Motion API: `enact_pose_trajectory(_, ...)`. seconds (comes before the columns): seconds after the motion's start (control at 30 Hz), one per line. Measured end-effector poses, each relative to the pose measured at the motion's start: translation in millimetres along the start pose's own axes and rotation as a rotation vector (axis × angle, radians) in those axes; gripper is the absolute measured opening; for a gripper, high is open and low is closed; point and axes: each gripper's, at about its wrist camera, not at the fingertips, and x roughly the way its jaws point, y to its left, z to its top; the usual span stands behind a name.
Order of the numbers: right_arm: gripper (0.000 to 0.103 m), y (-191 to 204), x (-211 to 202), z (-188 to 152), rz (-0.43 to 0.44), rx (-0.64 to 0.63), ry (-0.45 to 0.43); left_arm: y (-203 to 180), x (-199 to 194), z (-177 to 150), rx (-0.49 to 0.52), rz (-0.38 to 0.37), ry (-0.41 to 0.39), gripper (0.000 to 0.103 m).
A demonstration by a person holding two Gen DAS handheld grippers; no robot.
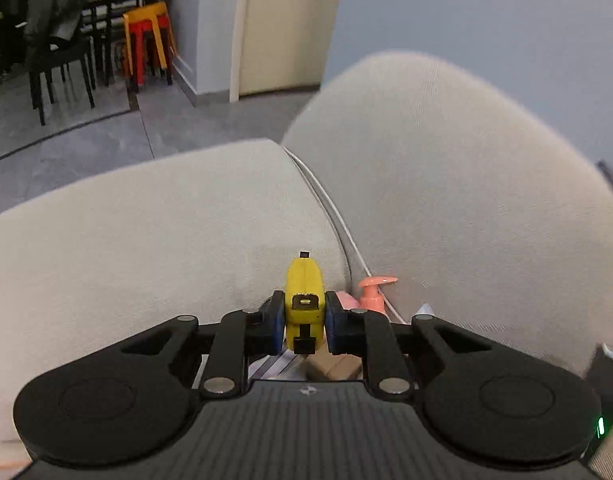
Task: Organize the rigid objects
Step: 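Carry the tube and tape measure into the orange box with both tools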
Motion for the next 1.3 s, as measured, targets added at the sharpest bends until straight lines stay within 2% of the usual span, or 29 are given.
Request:
enact_pose_trajectory(0.13, 0.017, 10.7, -31.2, 9.7, 0.060, -0.029, -0.036, 24.7, -46.8, -21.5, -0.023, 0.017, -0.050, 0.022)
enact_pose_trajectory(0.23, 0.017, 23.5, -61.4, 22.8, 0.136, -0.039, -0.072, 50.6, -79.9, -41.9, -0.076, 0.047, -0.079, 0.022)
enact_pose_trajectory(0.3, 0.017, 38.3, -79.2, 32.3, 0.216, -0.059, -0.072, 68.5, -99.8, -56.6, -0.116, 0.080, -0.095, 0.022)
enact_pose_trajectory(0.43, 0.017, 83.3, -99.9, 38.8, 0.432, -0.135, 0.015, 107.2, -130.8, -91.1, -0.217, 0.142, -0.099, 0.022)
enact_pose_trajectory(0.57, 0.017, 139.7, -89.6, 20.3, 0.527, -0.256, 0.201, 132.1, -143.4, -122.9, -0.291, 0.162, -0.070, 0.022)
enact_pose_trajectory(0.77, 0.017, 197.9, -26.5, -34.4, 0.515, -0.336, 0.588, 154.3, -139.9, -159.3, -0.349, 0.139, -0.039, 0.022)
enact_pose_trajectory(0.9, 0.017, 218.4, 6.2, -62.1, 0.443, -0.407, 0.695, 163.3, -129.0, -173.4, -0.375, 0.111, -0.025, 0.022)
enact_pose_trajectory(1.0, 0.017, 227.1, 24.5, -73.2, 0.392, -0.441, 0.739, 174.8, -126.9, -178.9, -0.396, 0.095, -0.016, 0.022)
enact_pose_trajectory(1.1, 0.017, 231.5, 35.8, -64.9, 0.369, -0.399, 0.719, 182.5, -127.2, -181.4, -0.423, 0.082, -0.024, 0.022)
enact_pose_trajectory(1.3, 0.017, 235.0, 39.7, -52.5, 0.333, -0.261, 0.575, 187.7, -123.5, -190.6, -0.458, 0.055, -0.032, 0.022)
